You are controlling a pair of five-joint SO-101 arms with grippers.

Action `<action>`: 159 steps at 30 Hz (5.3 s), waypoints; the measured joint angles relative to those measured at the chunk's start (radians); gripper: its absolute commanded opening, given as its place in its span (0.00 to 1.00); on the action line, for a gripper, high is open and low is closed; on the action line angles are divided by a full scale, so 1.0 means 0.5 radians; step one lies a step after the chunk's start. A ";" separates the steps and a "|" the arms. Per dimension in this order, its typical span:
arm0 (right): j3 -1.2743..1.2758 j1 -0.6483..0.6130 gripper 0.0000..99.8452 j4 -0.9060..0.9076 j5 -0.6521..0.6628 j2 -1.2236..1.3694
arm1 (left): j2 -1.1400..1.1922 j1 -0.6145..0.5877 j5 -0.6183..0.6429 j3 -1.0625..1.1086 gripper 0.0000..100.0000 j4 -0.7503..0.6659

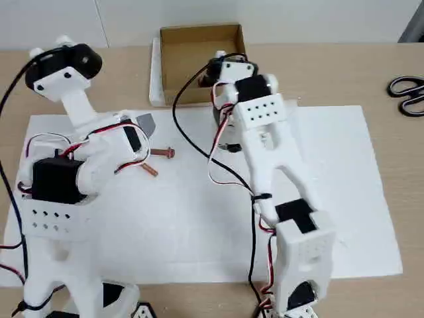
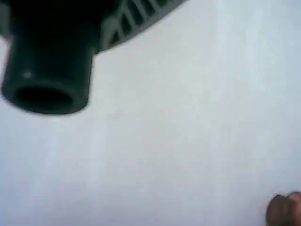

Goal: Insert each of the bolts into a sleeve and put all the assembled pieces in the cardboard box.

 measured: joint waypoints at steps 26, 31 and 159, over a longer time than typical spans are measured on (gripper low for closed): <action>1.464 0.724 0.00 0.028 0.169 -1.455 | 0.718 0.025 -2.240 0.123 0.18 -0.411; 1.553 0.816 0.00 0.028 0.169 -1.479 | 0.908 0.046 -2.802 0.123 0.13 -0.408; 1.786 1.138 0.00 0.028 0.169 -1.485 | 2.842 0.061 -3.664 -1.703 0.14 0.295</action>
